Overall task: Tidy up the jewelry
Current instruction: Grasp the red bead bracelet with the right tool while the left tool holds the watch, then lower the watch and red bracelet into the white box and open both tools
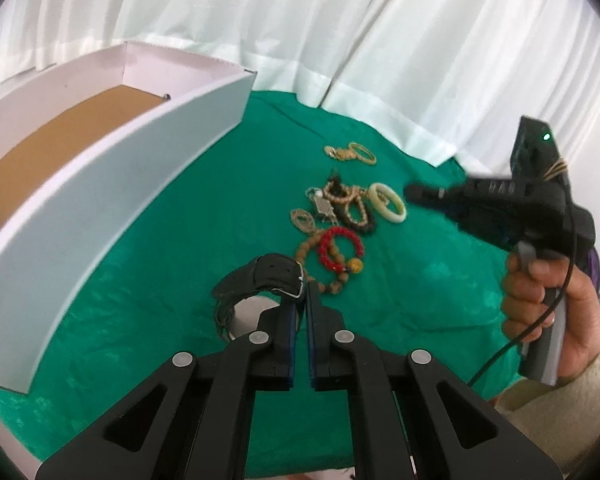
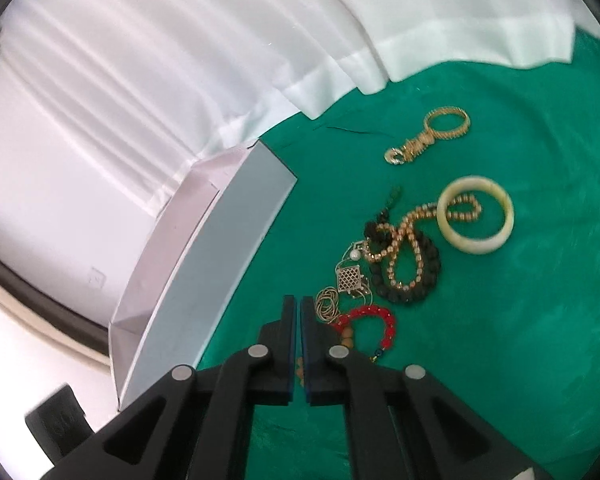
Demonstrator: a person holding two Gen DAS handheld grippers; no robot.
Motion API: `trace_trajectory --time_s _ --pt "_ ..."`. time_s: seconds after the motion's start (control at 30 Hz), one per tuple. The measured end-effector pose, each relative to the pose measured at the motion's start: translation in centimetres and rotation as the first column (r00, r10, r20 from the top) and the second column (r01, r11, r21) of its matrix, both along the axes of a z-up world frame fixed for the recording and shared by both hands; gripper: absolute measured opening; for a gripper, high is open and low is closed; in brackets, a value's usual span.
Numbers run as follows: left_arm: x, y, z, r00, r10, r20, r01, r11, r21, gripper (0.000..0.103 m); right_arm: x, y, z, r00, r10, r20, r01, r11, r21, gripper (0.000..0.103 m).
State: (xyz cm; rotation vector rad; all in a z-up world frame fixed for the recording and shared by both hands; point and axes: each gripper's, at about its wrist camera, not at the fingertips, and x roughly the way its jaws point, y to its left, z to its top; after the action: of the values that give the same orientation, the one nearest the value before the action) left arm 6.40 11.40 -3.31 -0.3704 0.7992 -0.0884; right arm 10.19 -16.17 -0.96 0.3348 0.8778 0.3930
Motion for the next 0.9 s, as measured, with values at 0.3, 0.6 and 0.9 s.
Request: trace_trajectory --time_s 0.3,0.6,0.9 --pt "0.1 0.2 -1.0 0.999 0.013 -0.032 -0.013 1.0 0.001 0.002 1.9 -2.0 -9.1 0.944 -0.107 -0.312 0.146 0.984 0.104 0.029" --pt "0.3 0.3 -1.3 0.999 0.012 -0.041 -0.013 1.0 -0.02 0.002 1.8 -2.3 -11.5 0.882 -0.247 -0.4 0.354 0.909 0.219 0.026" --pt "-0.3 0.9 -1.0 0.999 0.013 -0.049 -0.015 0.999 -0.033 0.002 2.1 -0.2 -9.2 0.93 -0.263 -0.258 0.282 0.959 0.041 0.017"
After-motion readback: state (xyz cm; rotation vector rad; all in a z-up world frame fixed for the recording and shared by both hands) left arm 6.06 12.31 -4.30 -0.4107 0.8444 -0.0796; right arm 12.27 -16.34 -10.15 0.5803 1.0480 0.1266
